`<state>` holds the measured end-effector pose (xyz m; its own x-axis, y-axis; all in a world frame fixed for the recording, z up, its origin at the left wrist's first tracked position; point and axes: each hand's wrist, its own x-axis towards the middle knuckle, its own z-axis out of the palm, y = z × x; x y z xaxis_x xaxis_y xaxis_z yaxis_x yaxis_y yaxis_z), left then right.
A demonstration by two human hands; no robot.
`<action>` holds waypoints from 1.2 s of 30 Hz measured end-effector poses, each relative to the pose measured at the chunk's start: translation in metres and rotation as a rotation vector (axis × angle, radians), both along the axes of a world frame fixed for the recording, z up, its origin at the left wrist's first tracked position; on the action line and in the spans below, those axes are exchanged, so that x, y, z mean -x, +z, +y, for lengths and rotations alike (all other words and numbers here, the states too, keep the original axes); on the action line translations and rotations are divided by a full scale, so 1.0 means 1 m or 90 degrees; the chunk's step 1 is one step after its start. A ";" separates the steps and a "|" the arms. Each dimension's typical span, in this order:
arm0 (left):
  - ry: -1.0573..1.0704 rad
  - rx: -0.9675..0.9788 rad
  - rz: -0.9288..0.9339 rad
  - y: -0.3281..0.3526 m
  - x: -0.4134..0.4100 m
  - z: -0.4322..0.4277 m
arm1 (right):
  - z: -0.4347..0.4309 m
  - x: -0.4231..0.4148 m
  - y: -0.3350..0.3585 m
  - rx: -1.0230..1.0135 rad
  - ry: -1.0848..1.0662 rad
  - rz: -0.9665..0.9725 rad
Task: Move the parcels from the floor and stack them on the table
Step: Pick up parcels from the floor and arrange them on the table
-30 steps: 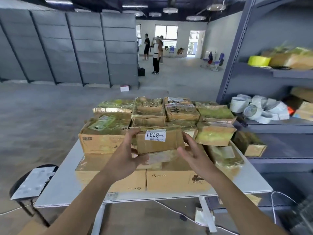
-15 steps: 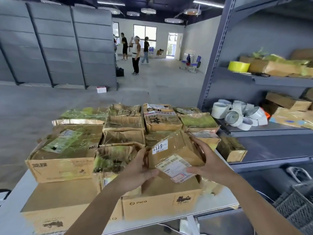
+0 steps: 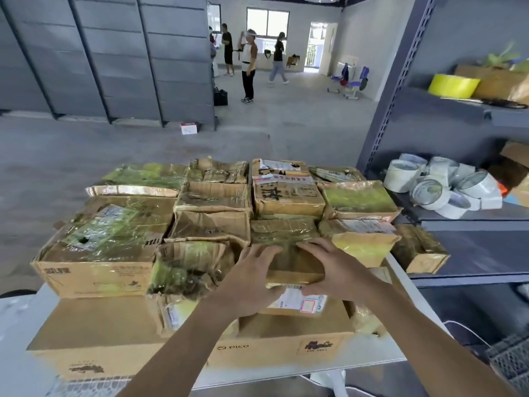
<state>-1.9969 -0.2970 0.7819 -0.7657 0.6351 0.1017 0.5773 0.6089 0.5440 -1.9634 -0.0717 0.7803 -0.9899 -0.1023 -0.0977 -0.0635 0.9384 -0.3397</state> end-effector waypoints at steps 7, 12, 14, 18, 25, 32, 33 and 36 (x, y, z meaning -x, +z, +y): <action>0.044 -0.036 -0.056 0.001 0.003 0.047 | 0.058 -0.002 0.002 0.127 0.055 -0.015; 0.091 -0.076 -0.145 -0.004 0.006 0.070 | 0.107 -0.007 0.002 0.194 0.064 -0.006; 0.110 -0.088 -0.159 -0.006 0.006 0.075 | 0.133 -0.004 0.001 0.144 -0.011 0.177; 0.141 -0.087 -0.173 -0.006 0.006 0.084 | 0.165 0.013 -0.010 -0.123 -0.043 0.154; 0.134 -0.081 -0.183 -0.008 0.005 0.086 | 0.165 0.044 -0.004 -0.297 -0.051 0.021; 0.141 -0.117 -0.285 -0.011 0.008 0.089 | 0.185 0.038 0.029 -0.269 -0.089 -0.032; 0.140 -0.114 -0.295 -0.012 0.010 0.092 | 0.192 0.033 0.035 -0.256 -0.106 -0.031; 0.132 -0.103 -0.308 -0.012 0.014 0.108 | 0.214 0.018 0.051 -0.236 -0.152 -0.024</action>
